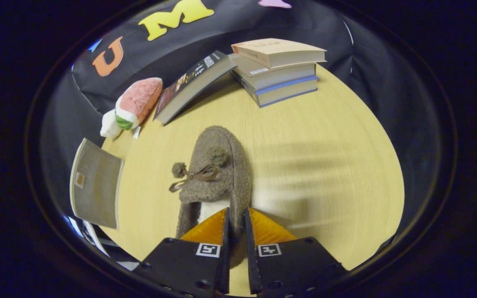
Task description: Open the storage box then place both shoes into the box .Put the left shoe in first, then the right shoe, with the right side of both shoes facing outward in a uniform manner.
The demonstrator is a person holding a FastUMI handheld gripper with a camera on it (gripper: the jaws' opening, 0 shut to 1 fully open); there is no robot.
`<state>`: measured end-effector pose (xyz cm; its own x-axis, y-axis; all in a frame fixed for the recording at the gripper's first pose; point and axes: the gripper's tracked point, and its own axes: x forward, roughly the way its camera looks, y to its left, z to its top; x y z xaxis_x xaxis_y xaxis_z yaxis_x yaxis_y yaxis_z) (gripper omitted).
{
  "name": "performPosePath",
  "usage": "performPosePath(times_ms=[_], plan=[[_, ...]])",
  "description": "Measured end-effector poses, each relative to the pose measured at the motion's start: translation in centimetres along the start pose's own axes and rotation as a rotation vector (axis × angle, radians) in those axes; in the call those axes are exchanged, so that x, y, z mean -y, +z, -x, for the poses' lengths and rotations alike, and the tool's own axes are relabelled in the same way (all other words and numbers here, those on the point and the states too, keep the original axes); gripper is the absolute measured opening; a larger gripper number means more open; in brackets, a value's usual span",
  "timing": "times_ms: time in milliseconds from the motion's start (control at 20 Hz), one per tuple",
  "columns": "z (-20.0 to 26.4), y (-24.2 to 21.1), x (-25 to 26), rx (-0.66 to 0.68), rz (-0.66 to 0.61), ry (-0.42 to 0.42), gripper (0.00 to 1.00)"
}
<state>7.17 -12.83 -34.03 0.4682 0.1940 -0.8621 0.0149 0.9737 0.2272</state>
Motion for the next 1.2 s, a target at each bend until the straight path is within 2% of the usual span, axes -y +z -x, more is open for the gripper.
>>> performPosePath(times_ms=[100,400,700,950,1200], plan=[[-0.1,0.2,-0.2,-0.004,-0.025,0.016,0.00],[0.8,-0.3,-1.2,-0.032,-0.129,0.056,0.00],[4.9,0.3,-5.4,0.004,-0.254,0.088,0.00],[9.4,2.0,-12.1,0.070,-0.318,0.068,0.00],[13.5,4.1,-22.5,0.143,-0.379,0.114,0.00]])
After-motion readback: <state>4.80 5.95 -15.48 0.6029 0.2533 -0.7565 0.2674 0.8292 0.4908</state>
